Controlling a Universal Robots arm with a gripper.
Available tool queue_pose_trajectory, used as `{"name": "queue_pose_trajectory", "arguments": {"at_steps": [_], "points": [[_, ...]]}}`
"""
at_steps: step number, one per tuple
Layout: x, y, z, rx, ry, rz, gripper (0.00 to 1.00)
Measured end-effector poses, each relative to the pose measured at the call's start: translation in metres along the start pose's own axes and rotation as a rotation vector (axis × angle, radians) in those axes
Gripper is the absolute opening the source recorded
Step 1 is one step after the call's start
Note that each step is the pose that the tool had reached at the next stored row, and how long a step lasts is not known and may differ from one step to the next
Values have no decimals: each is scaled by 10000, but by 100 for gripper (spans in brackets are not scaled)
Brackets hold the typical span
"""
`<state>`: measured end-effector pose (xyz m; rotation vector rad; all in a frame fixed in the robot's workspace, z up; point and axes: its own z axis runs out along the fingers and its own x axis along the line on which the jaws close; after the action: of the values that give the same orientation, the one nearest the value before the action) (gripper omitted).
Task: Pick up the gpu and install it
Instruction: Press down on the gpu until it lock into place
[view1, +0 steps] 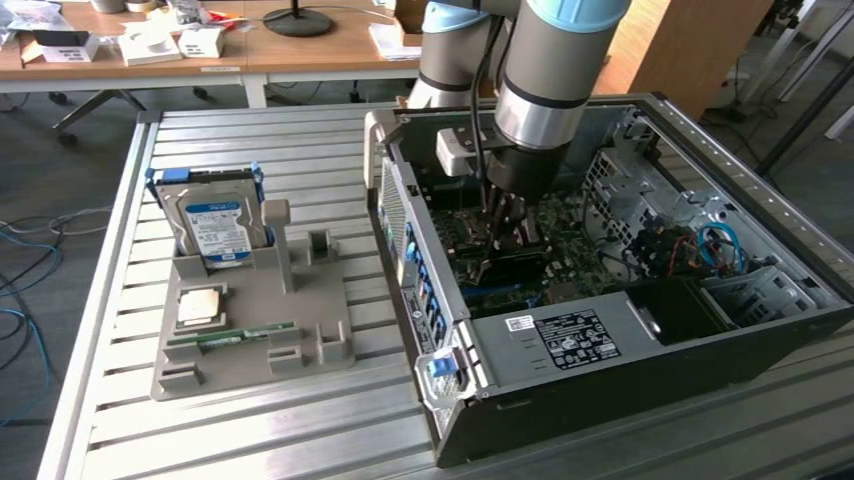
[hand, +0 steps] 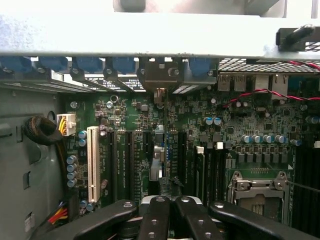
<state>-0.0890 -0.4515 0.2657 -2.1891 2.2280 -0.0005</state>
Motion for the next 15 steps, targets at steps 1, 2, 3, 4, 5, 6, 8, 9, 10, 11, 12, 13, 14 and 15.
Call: {"name": "queue_pose_trajectory", "arguments": {"at_steps": [1,2,3,4,5,6,8,9,10,11,12,13,14,15], "points": [[0,0,-1,-1,1,0,11],[0,0,-1,-1,2,0,11],[0,0,-1,-1,2,-1,11],[0,0,-1,-1,2,0,11],[-1,-1,-1,-1,2,-1,11],[-5,-2,-1,-1,2,-2,11],[-9,-1,-1,-1,1,-1,11],[-10,0,0,0,2,-1,11],[-10,0,-1,-1,1,-1,11],[-10,0,-1,-1,2,-1,11],[-10,0,-1,-1,1,-1,11],[-8,0,-1,-1,2,0,11],[-8,0,0,-1,0,1,11],[-7,0,-1,-1,1,1,11]]}}
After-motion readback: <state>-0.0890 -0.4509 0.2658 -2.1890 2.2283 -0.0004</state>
